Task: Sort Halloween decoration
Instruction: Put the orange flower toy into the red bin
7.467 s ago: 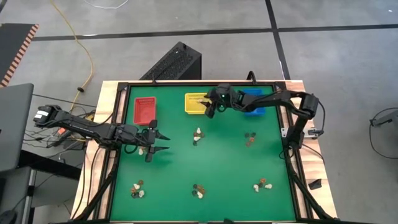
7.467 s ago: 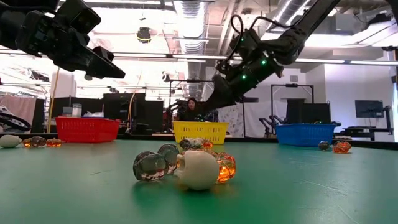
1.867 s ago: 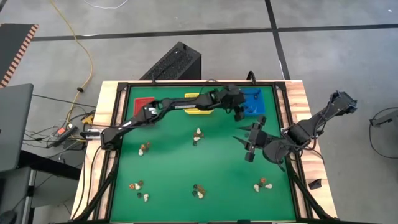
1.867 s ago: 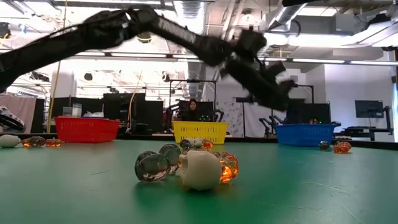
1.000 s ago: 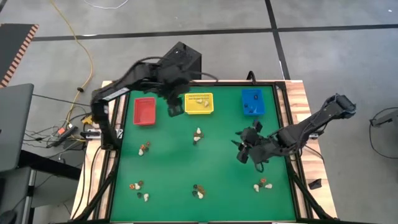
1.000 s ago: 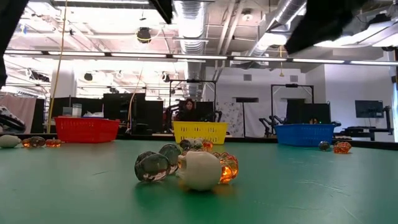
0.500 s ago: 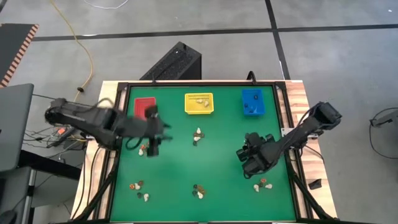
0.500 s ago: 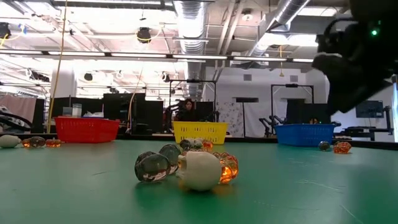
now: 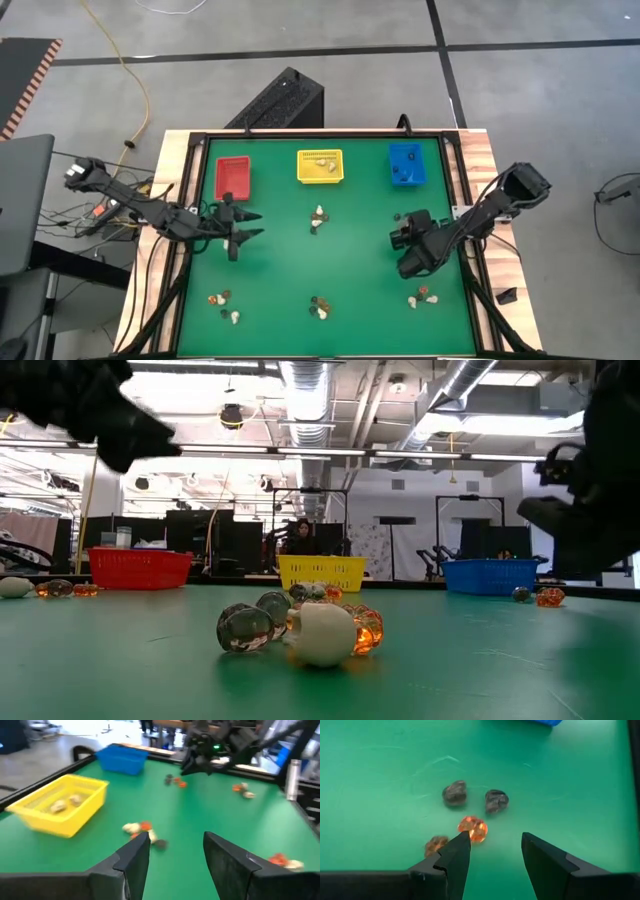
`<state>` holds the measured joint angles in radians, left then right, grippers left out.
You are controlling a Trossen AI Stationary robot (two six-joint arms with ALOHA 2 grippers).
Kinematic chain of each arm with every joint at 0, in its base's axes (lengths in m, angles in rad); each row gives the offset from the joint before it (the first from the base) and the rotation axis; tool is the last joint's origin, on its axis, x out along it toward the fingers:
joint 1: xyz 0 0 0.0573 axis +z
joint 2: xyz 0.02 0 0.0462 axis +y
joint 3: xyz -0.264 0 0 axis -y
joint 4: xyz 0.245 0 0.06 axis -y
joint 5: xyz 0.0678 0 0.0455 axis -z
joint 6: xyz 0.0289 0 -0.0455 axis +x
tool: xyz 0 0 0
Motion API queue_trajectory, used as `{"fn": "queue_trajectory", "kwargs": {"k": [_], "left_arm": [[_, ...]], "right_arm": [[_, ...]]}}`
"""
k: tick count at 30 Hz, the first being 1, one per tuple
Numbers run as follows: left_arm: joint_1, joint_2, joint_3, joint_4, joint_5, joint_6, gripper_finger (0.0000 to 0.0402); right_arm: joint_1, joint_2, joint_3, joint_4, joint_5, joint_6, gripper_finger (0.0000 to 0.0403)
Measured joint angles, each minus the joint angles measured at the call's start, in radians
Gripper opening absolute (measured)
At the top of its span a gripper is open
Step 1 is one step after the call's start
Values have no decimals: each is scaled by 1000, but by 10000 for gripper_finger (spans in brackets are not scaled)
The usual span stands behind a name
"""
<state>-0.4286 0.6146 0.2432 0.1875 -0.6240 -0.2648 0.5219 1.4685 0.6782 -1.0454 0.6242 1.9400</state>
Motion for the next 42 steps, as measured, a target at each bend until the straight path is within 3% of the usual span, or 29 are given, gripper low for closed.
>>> {"fn": "queue_trajectory", "kwargs": {"k": [5,9,19,26,35,42], "left_arm": [[4,-124,-101,-4,-82,12,176],[4,-169,-121,-80,-66,5,176],[4,-170,-121,-332,-10,-2,176],[5,-170,-122,-502,-10,-10,176],[5,-170,-122,-511,-10,-35,176],[5,-170,-122,-511,-10,-35,176]], "right_arm": [[-30,-37,-87,142,26,-32,207],[-48,-36,-112,200,47,-38,207],[-61,-35,-103,240,104,-45,207],[-121,39,-107,319,121,-87,207],[-136,104,-105,359,117,-90,205],[-136,101,-105,355,97,-113,160]]}}
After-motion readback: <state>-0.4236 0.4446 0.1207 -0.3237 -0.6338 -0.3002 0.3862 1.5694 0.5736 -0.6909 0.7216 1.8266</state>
